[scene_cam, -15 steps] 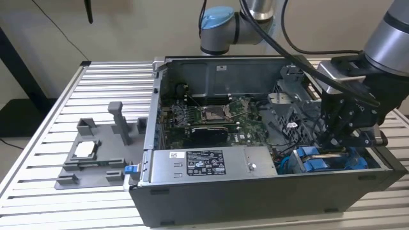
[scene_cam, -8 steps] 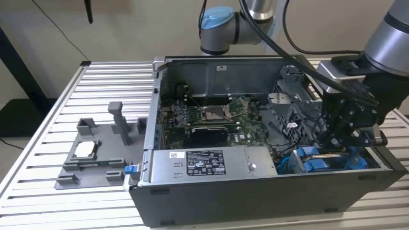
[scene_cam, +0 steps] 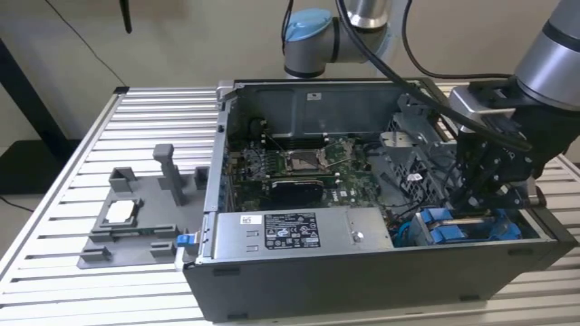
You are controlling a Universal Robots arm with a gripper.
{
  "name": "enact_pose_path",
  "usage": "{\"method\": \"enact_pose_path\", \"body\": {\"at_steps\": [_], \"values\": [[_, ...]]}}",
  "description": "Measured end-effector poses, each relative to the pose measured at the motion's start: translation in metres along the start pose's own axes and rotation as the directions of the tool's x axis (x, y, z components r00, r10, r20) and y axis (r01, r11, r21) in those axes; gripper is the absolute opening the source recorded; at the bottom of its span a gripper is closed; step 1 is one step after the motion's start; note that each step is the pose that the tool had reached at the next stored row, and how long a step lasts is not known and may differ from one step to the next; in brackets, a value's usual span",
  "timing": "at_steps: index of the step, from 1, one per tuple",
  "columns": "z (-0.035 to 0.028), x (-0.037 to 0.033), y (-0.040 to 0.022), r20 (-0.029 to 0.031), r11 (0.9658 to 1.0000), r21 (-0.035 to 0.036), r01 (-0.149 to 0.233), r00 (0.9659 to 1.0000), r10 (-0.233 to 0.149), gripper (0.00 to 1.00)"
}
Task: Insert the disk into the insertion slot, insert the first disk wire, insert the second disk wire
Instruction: 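Insert the second disk wire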
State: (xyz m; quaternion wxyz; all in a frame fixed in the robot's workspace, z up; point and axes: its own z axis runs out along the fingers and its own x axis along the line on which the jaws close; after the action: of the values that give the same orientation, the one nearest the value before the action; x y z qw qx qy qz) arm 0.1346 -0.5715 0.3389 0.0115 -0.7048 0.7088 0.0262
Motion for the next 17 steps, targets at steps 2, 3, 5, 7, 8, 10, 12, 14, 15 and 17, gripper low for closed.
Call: {"method": "enact_pose_path", "body": {"at_steps": [2,3,5,7,8,10,12,14,15,17], "values": [[0.0,0.0,0.0,-0.0005,1.0,-0.0005,-0.008,1.0,0.008,0.16],[-0.0001,0.0,0.0,-0.0007,0.9999,-0.0005,-0.011,0.9999,0.011,0.16],[0.0002,0.0,0.0,-0.0009,0.9998,-0.0018,-0.018,0.9998,0.018,0.16],[0.0016,0.0001,0.0,-0.0004,0.9997,-0.0034,-0.026,0.9997,0.026,0.16],[0.0021,0.0002,-0.0001,-0.0007,0.9995,-0.004,-0.03,0.9995,0.03,0.16],[0.0026,0.0003,-0.0001,-0.0007,0.9993,-0.004,-0.036,0.9993,0.036,0.16],[0.003,0.0006,-0.0001,0.0001,0.9992,-0.004,-0.039,0.9992,0.039,0.16],[0.0029,0.0009,-0.0001,0.0014,0.9991,-0.0044,-0.043,0.9991,0.043,0.17],[0.0025,0.0009,-0.0001,0.0018,0.999,-0.0051,-0.045,0.999,0.045,0.17],[0.001,0.001,-0.0001,0.0032,0.9988,-0.0063,-0.049,0.9988,0.049,0.24]]}}
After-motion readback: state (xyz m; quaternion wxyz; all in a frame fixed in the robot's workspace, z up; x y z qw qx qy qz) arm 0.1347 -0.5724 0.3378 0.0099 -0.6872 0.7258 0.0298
